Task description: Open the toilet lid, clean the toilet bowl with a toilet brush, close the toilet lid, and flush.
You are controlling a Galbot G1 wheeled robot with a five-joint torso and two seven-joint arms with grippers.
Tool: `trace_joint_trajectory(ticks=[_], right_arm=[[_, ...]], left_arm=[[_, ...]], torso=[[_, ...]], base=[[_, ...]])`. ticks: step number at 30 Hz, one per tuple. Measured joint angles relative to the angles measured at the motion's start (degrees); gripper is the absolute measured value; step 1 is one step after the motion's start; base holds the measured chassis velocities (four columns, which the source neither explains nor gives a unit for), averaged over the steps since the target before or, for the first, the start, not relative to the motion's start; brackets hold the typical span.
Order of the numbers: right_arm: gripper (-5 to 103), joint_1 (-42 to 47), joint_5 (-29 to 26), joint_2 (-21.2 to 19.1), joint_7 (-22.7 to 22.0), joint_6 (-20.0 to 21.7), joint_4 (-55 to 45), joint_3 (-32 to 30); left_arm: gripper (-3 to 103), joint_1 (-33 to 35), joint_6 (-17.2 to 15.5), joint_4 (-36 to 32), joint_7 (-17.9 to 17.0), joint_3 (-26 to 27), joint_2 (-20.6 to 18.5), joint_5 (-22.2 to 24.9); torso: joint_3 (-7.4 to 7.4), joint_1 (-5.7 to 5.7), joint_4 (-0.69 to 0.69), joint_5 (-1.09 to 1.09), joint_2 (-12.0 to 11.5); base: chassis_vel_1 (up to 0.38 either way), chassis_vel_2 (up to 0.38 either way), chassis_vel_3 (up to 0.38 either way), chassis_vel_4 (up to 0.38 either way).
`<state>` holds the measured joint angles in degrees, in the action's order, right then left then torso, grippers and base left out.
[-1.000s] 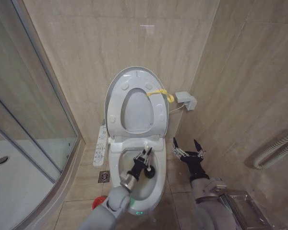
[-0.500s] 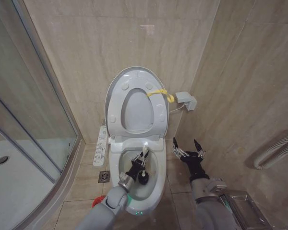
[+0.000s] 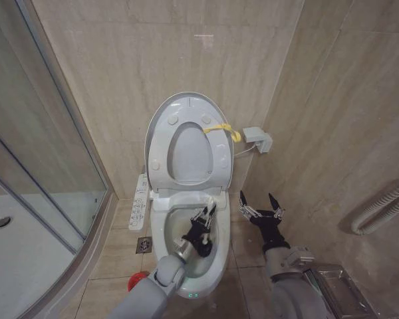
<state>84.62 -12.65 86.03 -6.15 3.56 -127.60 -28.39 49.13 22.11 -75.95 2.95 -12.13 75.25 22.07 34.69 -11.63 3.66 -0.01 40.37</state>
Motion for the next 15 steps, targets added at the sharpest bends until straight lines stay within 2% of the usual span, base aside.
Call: trace_joint_trajectory(ticks=[6, 15], right_arm=[[100, 0.0, 0.0, 0.0, 0.0, 0.0, 0.0, 0.0], [100, 0.0, 0.0, 0.0, 0.0, 0.0, 0.0, 0.0]], left_arm=[[18, 1.1, 0.3, -0.1, 0.5, 1.7, -1.7, -0.2], [18, 7.8, 0.5, -6.1, 0.7, 6.4, -6.8, -0.7]], torso=[[0.00, 0.00, 0.02, -0.01, 0.0], [0.00, 0.00, 0.00, -0.01, 0.0]], base=[[0.000, 0.000, 0.000, 0.000], [0.000, 0.000, 0.000, 0.000]])
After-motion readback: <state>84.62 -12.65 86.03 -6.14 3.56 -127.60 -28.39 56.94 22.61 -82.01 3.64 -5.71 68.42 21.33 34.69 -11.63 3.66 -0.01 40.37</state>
